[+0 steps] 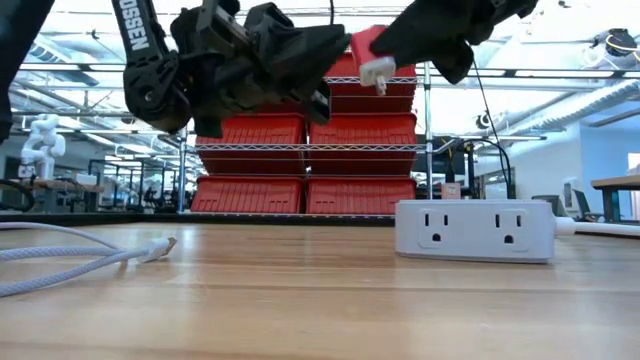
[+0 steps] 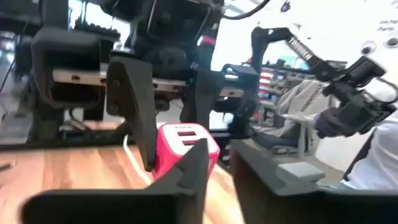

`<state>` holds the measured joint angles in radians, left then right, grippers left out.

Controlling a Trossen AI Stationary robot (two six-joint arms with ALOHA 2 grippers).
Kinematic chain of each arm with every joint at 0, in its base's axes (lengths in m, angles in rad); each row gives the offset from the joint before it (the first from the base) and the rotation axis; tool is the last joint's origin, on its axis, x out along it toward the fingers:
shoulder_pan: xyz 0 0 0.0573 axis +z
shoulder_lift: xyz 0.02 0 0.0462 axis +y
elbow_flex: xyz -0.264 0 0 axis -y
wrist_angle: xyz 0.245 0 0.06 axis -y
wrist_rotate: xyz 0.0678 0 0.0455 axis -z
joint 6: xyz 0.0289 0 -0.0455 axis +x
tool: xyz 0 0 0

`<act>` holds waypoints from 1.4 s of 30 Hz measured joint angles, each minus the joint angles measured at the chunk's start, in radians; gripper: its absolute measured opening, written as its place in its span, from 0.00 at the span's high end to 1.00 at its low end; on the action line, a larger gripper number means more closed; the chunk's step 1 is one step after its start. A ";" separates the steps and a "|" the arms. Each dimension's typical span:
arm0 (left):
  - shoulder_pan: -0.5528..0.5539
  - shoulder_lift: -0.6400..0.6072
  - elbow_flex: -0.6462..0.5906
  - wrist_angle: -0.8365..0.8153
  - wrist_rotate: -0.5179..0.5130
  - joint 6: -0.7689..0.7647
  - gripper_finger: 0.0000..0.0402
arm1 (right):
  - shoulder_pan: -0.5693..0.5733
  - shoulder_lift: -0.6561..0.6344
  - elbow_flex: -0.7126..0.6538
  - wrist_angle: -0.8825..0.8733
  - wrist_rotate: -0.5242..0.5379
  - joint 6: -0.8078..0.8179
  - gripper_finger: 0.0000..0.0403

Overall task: Insert USB
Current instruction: Insert the orange charger adapter into the center white square outlet extension

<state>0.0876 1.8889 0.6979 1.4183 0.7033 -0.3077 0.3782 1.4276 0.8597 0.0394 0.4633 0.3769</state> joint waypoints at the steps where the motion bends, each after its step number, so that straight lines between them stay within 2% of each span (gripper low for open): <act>1: -0.006 -0.001 0.008 -0.036 -0.014 0.005 0.78 | -0.002 0.000 -0.001 -0.011 0.000 -0.001 0.71; 5: -0.025 -0.002 0.030 -0.114 -0.084 0.064 0.62 | -0.004 0.000 -0.002 -0.059 -0.018 0.013 0.71; 8: -0.024 -0.002 0.031 -0.123 -0.102 0.082 0.55 | 0.005 0.000 -0.001 -0.096 -0.009 0.051 0.73; 13: 0.001 -0.008 0.031 -0.155 -0.096 0.082 0.53 | 0.056 -0.001 -0.001 -0.201 0.066 0.123 0.73; 17: 0.022 -0.008 0.030 -0.217 -0.075 0.080 0.53 | 0.100 -0.001 -0.062 -0.196 0.097 0.241 0.73; 19: 0.027 -0.008 0.030 -0.230 -0.070 0.081 0.54 | 0.127 -0.001 -0.110 -0.123 0.088 0.290 0.73; 21: 0.028 -0.008 0.030 -0.236 -0.068 0.087 0.56 | 0.153 -0.001 -0.174 0.025 0.070 0.291 0.73; 26: 0.028 -0.008 0.029 -0.282 -0.065 0.162 0.65 | 0.164 -0.001 -0.341 0.396 -0.008 0.176 0.73; 29: 0.029 -0.008 0.029 -0.348 -0.064 0.222 0.70 | 0.113 -0.001 -0.415 0.507 -0.089 0.089 0.73; 34: 0.024 -0.008 0.029 -0.401 -0.034 0.262 0.76 | -0.031 -0.001 -0.491 0.620 -0.324 0.011 0.73; 39: -0.012 -0.008 0.042 -0.332 0.008 0.328 0.74 | -0.157 -0.001 -0.504 0.688 -0.611 -0.026 0.73; 42: -0.040 -0.008 0.078 -0.364 0.006 0.432 0.69 | -0.214 -0.001 -0.504 0.700 -0.703 -0.028 0.73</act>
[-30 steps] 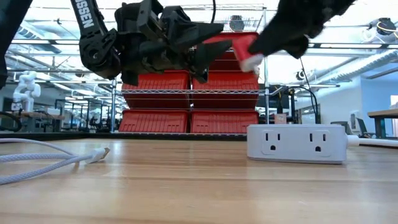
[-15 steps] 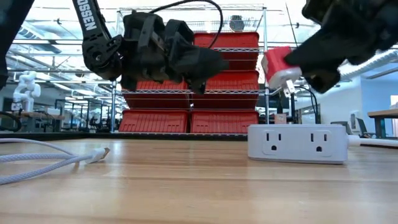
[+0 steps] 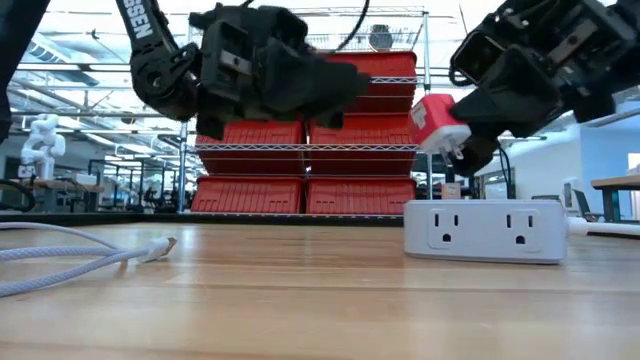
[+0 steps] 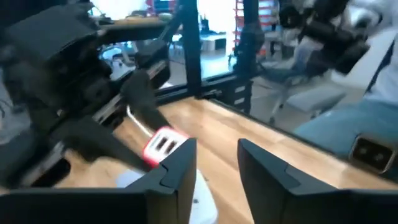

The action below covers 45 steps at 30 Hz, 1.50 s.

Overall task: Insert USB
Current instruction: Insert the orange charger adapter into the center white square outlet extension

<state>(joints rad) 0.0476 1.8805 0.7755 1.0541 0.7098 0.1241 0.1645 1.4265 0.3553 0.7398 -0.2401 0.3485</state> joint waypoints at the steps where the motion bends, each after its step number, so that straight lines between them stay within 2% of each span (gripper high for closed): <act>1: -0.007 0.000 0.021 -0.041 -0.012 0.038 0.67 | -0.014 0.000 0.000 -0.001 -0.018 0.001 0.73; 4: -0.024 0.000 0.084 -0.204 -0.093 0.134 0.61 | -0.039 0.000 0.000 -0.002 -0.050 0.005 0.73; 9: -0.035 0.000 0.199 -0.466 -0.165 0.294 0.53 | -0.041 0.000 0.008 -0.017 -0.060 0.005 0.73; 14: -0.035 0.000 0.263 -0.516 -0.148 0.341 0.51 | -0.041 0.000 0.019 -0.020 -0.081 0.005 0.73; 23: -0.053 0.000 0.357 -0.752 -0.132 0.511 0.51 | -0.041 0.000 0.028 -0.041 -0.102 0.005 0.73; 27: -0.066 0.000 0.384 -0.795 -0.141 0.574 0.51 | -0.041 0.000 0.028 -0.041 -0.103 0.005 0.73; 32: -0.070 0.000 0.403 -0.814 -0.208 0.624 0.51 | -0.041 0.000 0.028 -0.041 -0.104 0.005 0.73; 42: -0.077 0.001 0.424 -0.863 -0.196 0.678 0.51 | -0.041 0.000 0.058 -0.045 -0.135 -0.002 0.73; 45: -0.083 0.008 0.425 -0.856 -0.203 0.678 0.51 | -0.041 0.001 0.082 -0.096 -0.138 -0.014 0.73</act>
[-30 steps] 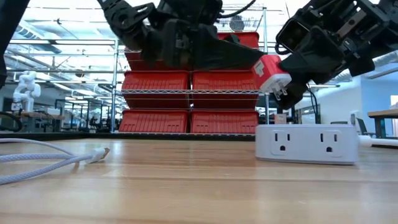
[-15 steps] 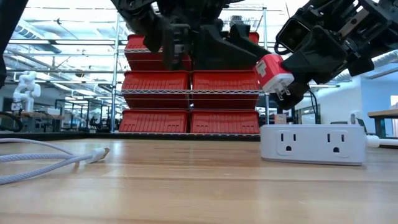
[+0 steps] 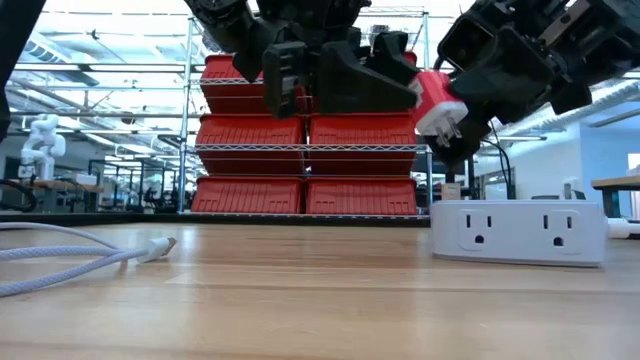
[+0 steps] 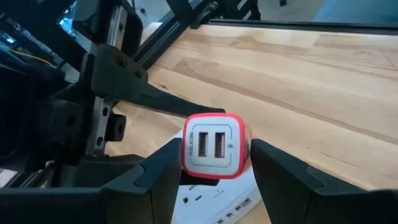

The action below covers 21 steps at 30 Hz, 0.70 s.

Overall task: Insert USB
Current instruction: Insert the orange charger adapter into the center white square outlet extension

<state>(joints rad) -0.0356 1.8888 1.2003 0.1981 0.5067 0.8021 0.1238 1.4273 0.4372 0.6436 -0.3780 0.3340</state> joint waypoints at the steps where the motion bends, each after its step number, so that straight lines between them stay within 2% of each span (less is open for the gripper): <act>1: -0.001 0.000 0.000 -0.001 -0.005 0.000 0.51 | 0.000 0.000 0.007 -0.020 0.000 -0.003 0.73; 7: -0.018 0.000 0.000 0.002 -0.016 0.001 0.52 | -0.006 0.000 0.032 -0.055 -0.008 -0.006 0.73; 16: -0.032 0.019 0.000 0.004 -0.064 0.016 0.64 | -0.018 0.002 0.029 -0.072 -0.016 0.001 0.73; 21: -0.036 0.020 0.000 0.004 -0.065 0.015 0.64 | -0.018 0.002 0.029 -0.074 -0.008 -0.001 0.73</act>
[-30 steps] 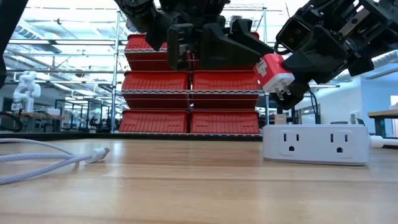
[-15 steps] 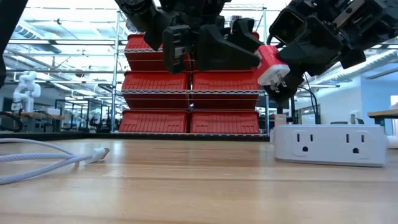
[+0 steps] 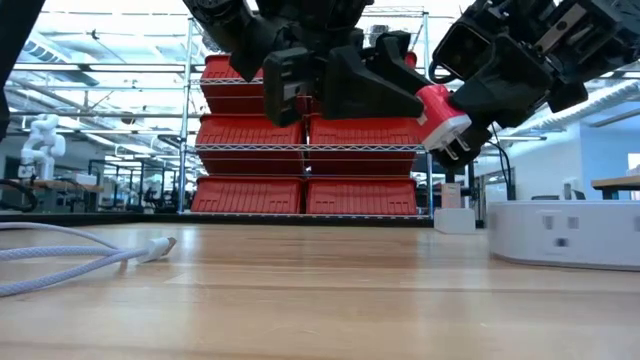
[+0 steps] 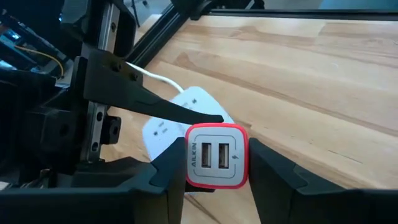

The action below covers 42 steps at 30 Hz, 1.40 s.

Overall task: Insert USB
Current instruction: Insert the orange charger adapter into the center white square outlet extension

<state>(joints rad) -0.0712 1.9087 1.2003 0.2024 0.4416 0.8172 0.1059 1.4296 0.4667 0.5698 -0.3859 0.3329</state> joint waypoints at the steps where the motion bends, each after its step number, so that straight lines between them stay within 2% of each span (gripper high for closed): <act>1: 0.000 0.000 0.000 -0.001 0.000 -0.005 0.64 | 0.000 0.000 0.000 0.001 0.001 -0.001 0.73; 6: 0.003 0.000 0.000 -0.001 0.001 -0.043 0.64 | 0.000 0.000 0.000 0.003 0.008 0.026 0.73; 11: 0.013 0.004 0.000 0.005 0.003 -0.058 0.65 | -0.002 -0.002 0.006 0.021 0.083 0.070 0.53; 14: 0.011 0.006 0.000 0.004 0.014 -0.070 0.65 | -0.006 -0.004 0.008 0.025 0.112 0.076 0.46; 22: 0.013 0.006 0.000 -0.033 -0.005 -0.074 0.65 | -0.010 -0.047 0.006 -0.028 0.084 0.081 0.48; 28: 0.021 0.005 0.000 -0.066 -0.066 -0.071 0.65 | -0.002 -0.187 0.005 -0.219 0.082 0.131 0.49; 30: 0.022 0.000 0.000 -0.073 -0.090 -0.075 0.65 | 0.015 -0.247 0.005 -0.311 0.113 0.155 0.49; 34: 0.021 -0.022 -0.001 -0.106 -0.118 -0.078 0.66 | 0.081 -0.349 0.036 -0.583 0.224 0.204 0.58; 35: 0.020 -0.028 -0.001 -0.112 -0.119 -0.075 0.69 | 0.103 -0.362 0.055 -0.667 0.252 0.221 0.62; 36: 0.020 -0.037 -0.001 -0.110 -0.124 -0.079 0.84 | 0.126 -0.369 0.078 -0.757 0.284 0.244 0.67; 37: 0.021 -0.048 -0.001 -0.120 -0.126 -0.082 0.93 | 0.151 -0.371 0.101 -0.844 0.309 0.267 0.73; 38: 0.023 -0.057 -0.001 -0.126 -0.129 -0.084 0.97 | 0.177 -0.369 0.126 -0.925 0.330 0.290 0.79; 40: 0.027 -0.077 -0.001 -0.136 -0.129 -0.111 1.00 | 0.233 -0.352 0.171 -1.067 0.363 0.339 0.91; 42: 0.033 -0.094 -0.001 -0.150 -0.129 -0.132 1.00 | 0.293 -0.332 0.205 -1.168 0.385 0.389 0.98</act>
<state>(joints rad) -0.0385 1.8152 1.1992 0.0525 0.3124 0.6849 0.3985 1.0972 0.6716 -0.5979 -0.0006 0.7216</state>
